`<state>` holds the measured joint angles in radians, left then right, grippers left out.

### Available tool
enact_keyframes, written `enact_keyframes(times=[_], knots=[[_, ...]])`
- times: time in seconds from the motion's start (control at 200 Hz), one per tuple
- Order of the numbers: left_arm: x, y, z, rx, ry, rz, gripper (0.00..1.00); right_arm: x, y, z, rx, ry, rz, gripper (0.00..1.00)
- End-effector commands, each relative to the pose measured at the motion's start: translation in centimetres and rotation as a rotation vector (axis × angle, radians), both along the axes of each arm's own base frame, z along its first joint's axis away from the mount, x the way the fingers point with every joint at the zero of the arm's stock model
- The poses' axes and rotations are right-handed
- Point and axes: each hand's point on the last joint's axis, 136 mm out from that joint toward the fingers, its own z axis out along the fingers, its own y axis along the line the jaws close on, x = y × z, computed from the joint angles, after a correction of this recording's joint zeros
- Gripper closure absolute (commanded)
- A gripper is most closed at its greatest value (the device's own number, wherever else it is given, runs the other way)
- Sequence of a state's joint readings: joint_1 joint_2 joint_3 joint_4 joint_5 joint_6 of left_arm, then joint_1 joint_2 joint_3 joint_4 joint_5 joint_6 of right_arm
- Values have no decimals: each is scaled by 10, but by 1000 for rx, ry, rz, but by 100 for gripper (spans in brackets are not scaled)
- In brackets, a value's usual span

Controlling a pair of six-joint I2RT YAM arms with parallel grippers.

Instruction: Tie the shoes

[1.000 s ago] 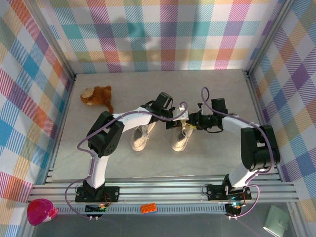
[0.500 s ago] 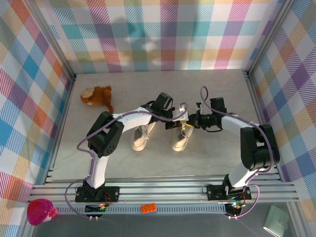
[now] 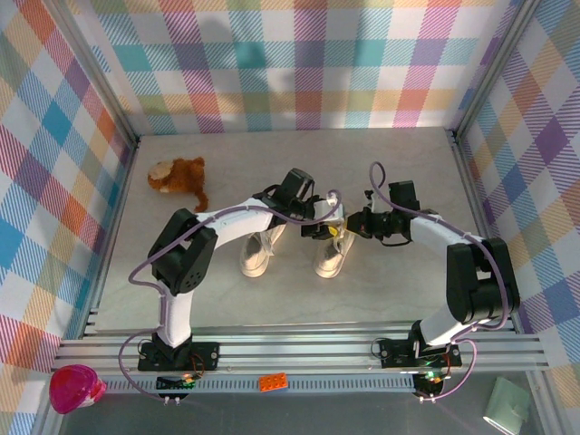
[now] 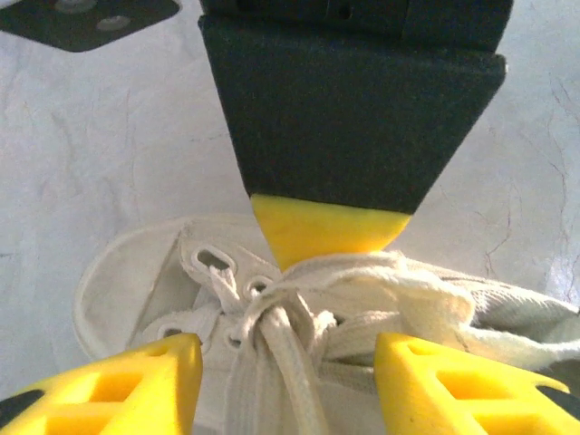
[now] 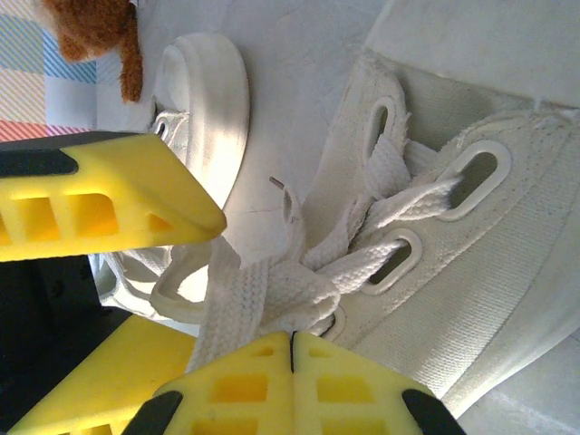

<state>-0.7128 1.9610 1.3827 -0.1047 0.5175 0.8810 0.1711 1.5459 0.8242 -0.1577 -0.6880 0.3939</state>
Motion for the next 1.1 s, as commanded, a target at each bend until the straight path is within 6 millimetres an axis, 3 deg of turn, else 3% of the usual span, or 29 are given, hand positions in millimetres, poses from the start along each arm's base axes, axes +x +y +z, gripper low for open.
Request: enact_keyframes(times=[0.0, 0.2, 0.335, 0.59, 0.89, 1.095], knots=[[-5, 12, 21, 2, -47, 5, 46, -3, -1, -2, -10, -1, 25, 100], [15, 54, 27, 20, -48, 107, 42, -2, 0, 1, -14, -10, 45, 100], [25, 71, 19, 50, -36, 128, 39, -1, 1, 2, -21, -8, 59, 100], [33, 55, 5, 49, -31, 83, 36, 1, 0, 4, -44, -2, 79, 100], [15, 41, -14, 99, -30, 13, 35, 3, 1, 4, -49, 5, 87, 100], [14, 34, -22, 110, -27, 4, 35, 2, 0, 4, -54, 6, 92, 100]])
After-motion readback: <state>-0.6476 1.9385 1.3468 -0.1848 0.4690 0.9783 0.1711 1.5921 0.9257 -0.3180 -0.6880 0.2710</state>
